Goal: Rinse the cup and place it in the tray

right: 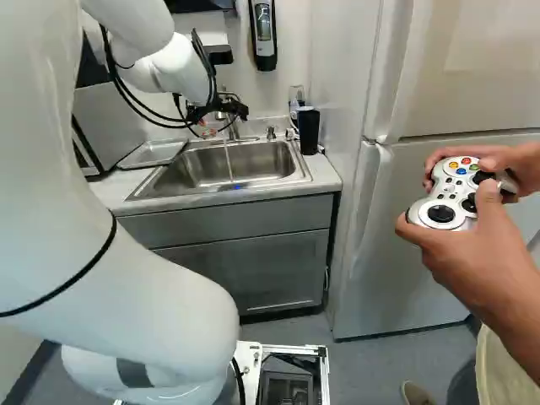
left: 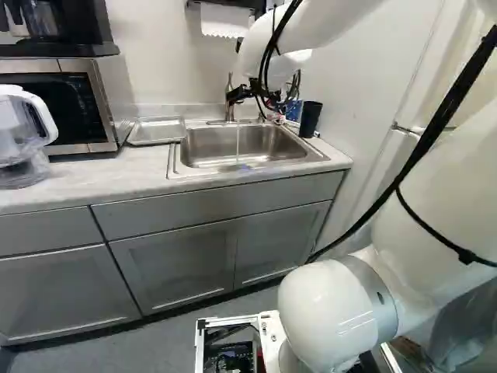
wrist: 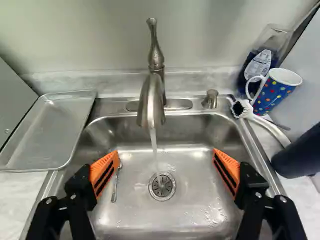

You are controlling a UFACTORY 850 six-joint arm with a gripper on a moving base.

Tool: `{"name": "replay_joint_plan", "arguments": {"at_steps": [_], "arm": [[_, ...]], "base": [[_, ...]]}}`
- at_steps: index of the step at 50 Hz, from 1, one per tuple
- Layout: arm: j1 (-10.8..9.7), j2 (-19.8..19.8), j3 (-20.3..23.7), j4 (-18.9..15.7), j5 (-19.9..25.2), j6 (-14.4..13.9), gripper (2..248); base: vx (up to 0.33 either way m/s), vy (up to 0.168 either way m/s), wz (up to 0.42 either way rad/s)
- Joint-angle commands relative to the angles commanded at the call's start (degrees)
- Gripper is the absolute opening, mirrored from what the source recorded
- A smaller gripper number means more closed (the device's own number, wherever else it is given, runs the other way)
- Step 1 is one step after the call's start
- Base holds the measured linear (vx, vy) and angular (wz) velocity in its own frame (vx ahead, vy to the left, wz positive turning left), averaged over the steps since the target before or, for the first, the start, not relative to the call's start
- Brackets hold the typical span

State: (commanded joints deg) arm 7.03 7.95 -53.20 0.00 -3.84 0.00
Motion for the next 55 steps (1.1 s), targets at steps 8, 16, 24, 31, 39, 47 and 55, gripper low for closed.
{"name": "replay_joint_plan", "arguments": {"at_steps": [8,16,24,31,39,47,55], "arm": [[-1.37,0.66,0.61,0.00,0.00,0.00,247],[-2.84,1.24,1.15,0.00,0.00,0.00,247],[-4.34,1.77,1.64,0.00,0.00,0.00,247],[-5.66,2.34,2.16,0.00,0.00,0.00,247],[-7.18,3.12,2.87,0.00,0.00,0.00,247],[-8.74,3.98,3.64,0.00,0.00,0.00,247],[-10.31,4.81,4.37,0.02,0.00,0.00,247]], "base": [[0.000,0.000,0.000],[0.000,0.000,0.000],[0.000,0.000,0.000],[0.000,0.000,0.000],[0.000,0.000,0.000],[0.000,0.000,0.000],[0.000,0.000,0.000]]}}
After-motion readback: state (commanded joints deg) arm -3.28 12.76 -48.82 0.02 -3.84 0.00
